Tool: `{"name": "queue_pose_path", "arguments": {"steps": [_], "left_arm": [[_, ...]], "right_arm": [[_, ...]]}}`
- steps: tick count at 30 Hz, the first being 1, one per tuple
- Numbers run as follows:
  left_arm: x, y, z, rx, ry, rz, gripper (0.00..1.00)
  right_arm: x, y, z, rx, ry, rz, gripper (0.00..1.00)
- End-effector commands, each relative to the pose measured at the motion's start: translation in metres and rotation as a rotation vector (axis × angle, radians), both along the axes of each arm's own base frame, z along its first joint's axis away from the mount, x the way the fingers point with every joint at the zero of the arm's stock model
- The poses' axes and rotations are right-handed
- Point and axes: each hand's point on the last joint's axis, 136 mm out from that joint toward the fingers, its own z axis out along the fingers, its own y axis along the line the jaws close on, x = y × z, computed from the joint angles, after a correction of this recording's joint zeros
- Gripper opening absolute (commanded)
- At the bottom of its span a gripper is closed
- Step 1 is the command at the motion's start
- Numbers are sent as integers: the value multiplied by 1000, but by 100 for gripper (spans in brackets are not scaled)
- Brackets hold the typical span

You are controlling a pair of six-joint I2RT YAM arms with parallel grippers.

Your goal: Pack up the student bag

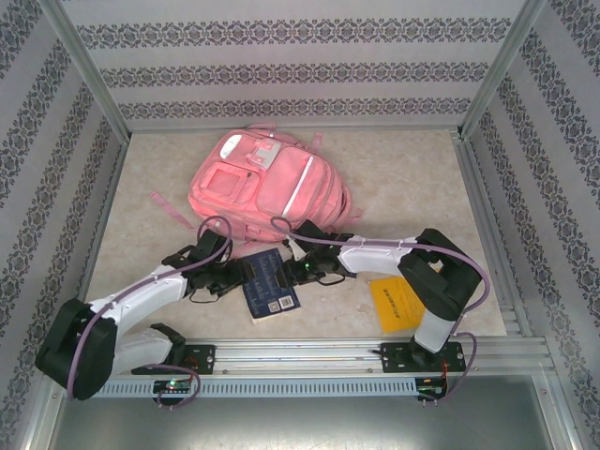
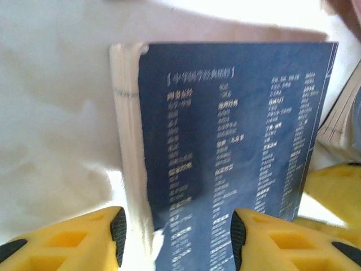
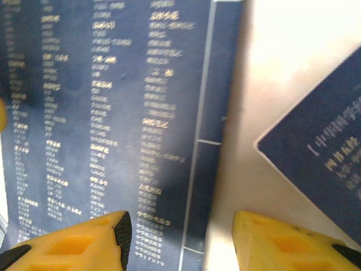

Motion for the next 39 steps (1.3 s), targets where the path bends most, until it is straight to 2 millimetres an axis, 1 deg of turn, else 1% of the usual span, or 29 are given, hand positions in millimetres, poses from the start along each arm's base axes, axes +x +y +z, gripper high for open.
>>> {"name": "queue_pose_path", "arguments": {"steps": [1, 4, 8, 11, 14, 18, 23, 25, 28, 31, 33, 35, 38, 39], "left_arm": [[-1, 13, 13, 69, -73, -17, 55], [-3, 12, 9, 58, -72, -19, 55], [-3, -1, -8, -15, -31, -19, 54], [-1, -10, -14, -60, -22, -20, 54], [0, -13, -18, -72, -14, -25, 52], [-3, -12, -20, -75, -12, -24, 47], [-9, -11, -27, -82, -1, -20, 38], [-11, -11, -30, -92, 5, -14, 36], [-11, -13, -33, -107, 9, -13, 31], [-11, -15, -35, -118, 17, -16, 26], [-11, -16, -36, -121, 19, -17, 23], [-11, -17, -37, -123, 21, -18, 20], [-12, -16, -40, -123, 26, -17, 18], [-12, -16, -40, -120, 26, -16, 18]], "right_arm": [[7, -4, -1, 6, 14, -84, 52], [10, -3, -3, -8, 24, -90, 52], [18, -6, -7, -55, 2, -103, 53], [17, 1, -9, -42, 26, -91, 52], [14, 10, -8, -5, 59, -67, 48], [14, 18, -4, 36, 63, -53, 40], [11, 29, 4, 98, 90, -14, 37], [10, 33, 6, 116, 97, -1, 37], [8, 36, 3, 125, 118, 18, 37], [8, 39, -4, 130, 148, 26, 44], [4, 43, -5, 156, 176, 40, 46], [0, 49, -1, 196, 206, 57, 47], [-5, 55, 18, 272, 212, 88, 46], [-7, 56, 28, 299, 207, 98, 46]]}}
